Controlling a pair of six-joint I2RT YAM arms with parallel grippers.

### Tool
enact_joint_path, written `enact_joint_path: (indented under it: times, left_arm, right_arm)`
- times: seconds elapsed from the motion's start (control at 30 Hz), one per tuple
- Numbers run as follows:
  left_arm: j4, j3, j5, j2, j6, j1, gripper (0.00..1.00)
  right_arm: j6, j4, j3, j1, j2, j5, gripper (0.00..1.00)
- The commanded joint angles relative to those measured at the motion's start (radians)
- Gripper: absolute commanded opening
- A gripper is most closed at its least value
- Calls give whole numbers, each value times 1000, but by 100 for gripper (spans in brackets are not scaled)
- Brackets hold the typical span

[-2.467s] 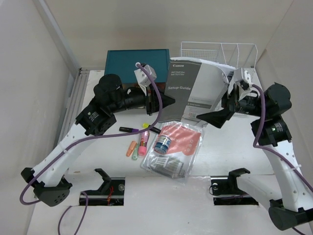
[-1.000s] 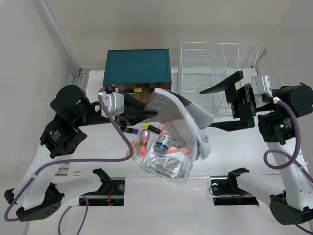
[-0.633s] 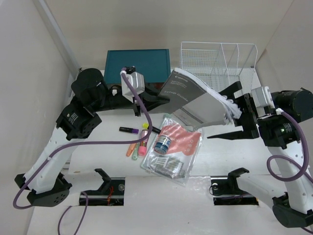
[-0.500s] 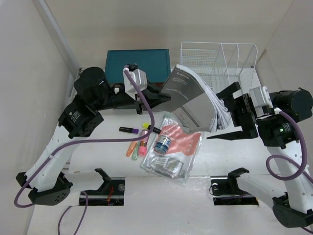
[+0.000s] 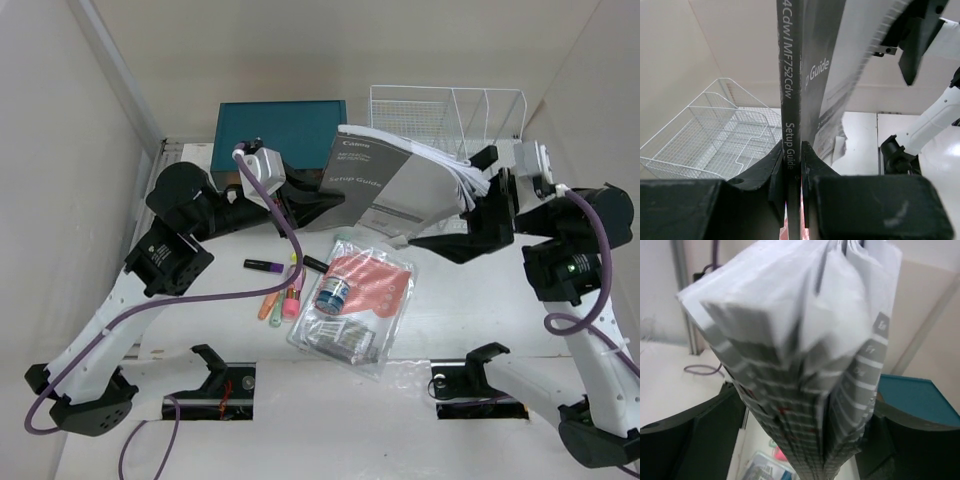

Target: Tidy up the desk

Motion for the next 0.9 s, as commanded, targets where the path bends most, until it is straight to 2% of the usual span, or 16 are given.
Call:
enact_joint_path:
  times: [0.0,0.1,0.17,0.33,0.43,0.47,0.57,0.6,0.63,0.7,0.73,0.77,0.87]
  left_arm:
    - [251,-23,-35,-51,-60,2,0]
    - [271,-43,-35,-51,-70,2,0]
    - [283,-54,-24,-51,-79,2,0]
    - [317,-78,-15,-60,-98,2,0]
    - [326,-87,-15,-60,-109,2,0]
    - [326,-87,-15,-60,-109,2,0]
    - [297,-87,-30,-60,-118,2,2]
    - [285,-87,-42,-60,-118,2,18]
    - [258,-78,-56,-60,-118,2,57]
    - [228,-78,-97,-60,-107,2,83]
    - [195,-69,-116,-60,-107,2,94]
    - [179,-69,-136,-74,-98,2,100]
    - [127,-69,-232,-113,-87,2,100]
  right_arm:
    - [94,67,-26,13,5,158,81]
    - [114,88,-40,13,14,221,70]
    - [127,104,-56,13,14,245,58]
    - [212,217,-123,-5,23,245,39]
    - [232,256,-135,-17,32,245,6]
    - [232,256,-135,-17,32,245,0]
    - [232,256,-135,-37,41,255,0]
    - [232,256,-135,-51,41,265,0]
    - [232,256,-135,-71,52,281,0]
    - [223,256,-135,-97,72,293,0]
    - [214,256,-135,-125,83,305,0]
    - [213,256,-135,-138,95,305,0]
    - [190,218,-126,-204,173,331,0]
